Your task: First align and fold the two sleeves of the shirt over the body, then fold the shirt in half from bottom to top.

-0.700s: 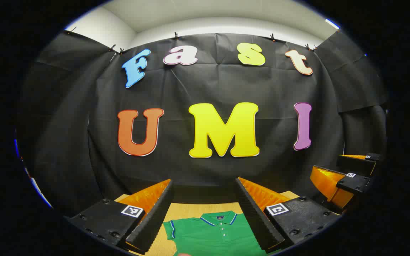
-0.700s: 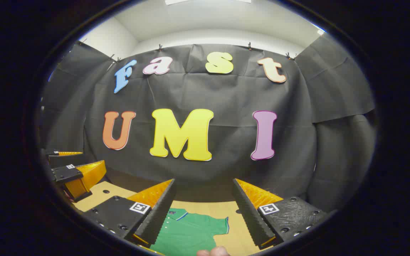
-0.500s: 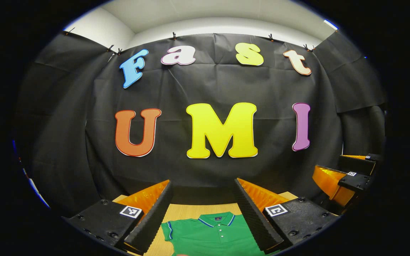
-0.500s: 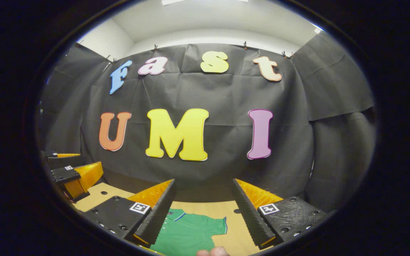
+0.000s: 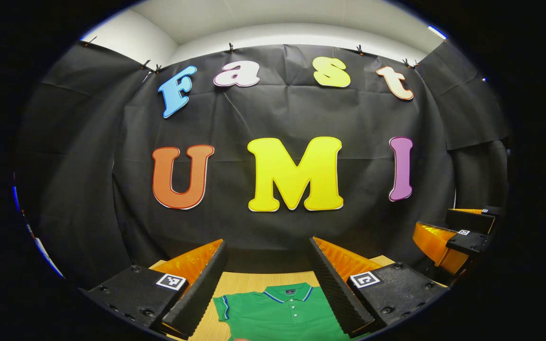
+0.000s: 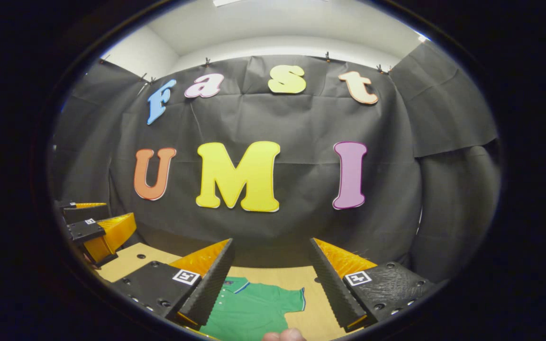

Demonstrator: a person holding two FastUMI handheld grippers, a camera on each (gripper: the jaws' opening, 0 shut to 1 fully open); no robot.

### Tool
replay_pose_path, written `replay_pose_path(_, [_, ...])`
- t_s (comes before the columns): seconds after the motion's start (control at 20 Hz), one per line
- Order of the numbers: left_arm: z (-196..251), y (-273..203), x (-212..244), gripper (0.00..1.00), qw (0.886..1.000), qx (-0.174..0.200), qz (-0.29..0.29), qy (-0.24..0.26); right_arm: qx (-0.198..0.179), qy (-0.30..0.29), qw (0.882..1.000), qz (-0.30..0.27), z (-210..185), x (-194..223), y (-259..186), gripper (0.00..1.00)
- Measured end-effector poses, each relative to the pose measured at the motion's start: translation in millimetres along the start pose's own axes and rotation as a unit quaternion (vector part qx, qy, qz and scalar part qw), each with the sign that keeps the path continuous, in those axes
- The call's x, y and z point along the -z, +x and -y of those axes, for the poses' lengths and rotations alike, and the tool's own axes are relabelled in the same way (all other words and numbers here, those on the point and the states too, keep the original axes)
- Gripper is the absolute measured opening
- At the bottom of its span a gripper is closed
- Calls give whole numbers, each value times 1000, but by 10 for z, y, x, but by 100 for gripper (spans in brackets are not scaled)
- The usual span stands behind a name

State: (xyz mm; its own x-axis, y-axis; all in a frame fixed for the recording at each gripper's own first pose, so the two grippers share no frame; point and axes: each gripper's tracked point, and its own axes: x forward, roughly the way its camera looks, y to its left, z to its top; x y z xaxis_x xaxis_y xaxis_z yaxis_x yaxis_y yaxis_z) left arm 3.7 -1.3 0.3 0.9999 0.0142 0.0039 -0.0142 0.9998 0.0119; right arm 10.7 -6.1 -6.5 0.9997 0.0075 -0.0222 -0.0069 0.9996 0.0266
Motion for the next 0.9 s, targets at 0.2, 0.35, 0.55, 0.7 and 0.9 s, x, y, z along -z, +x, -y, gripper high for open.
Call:
replay_pose_path(0.2, [15, -45, -9, 100, 1000, -2, 1, 0, -2, 8, 1000, -15, 91, 110, -14, 96])
replay_pose_path(0.35, [30, -72, 26, 100, 1000, -5, -5, 0, -6, 7, 999, -38, 168, 247, 36, 95])
replay_pose_path(0.55, [34, -78, 5, 100, 1000, -12, -9, 11, -6, 13, 998, -66, 319, 451, 144, 96])
replay_pose_path(0.7, [27, -64, 64, 100, 1000, -19, -14, 12, -5, -3, 996, -91, 488, 703, 303, 95])
replay_pose_path(0.9, [21, -17, 121, 100, 999, -29, -26, 19, -10, -22, 989, -145, 702, 1204, 579, 95])
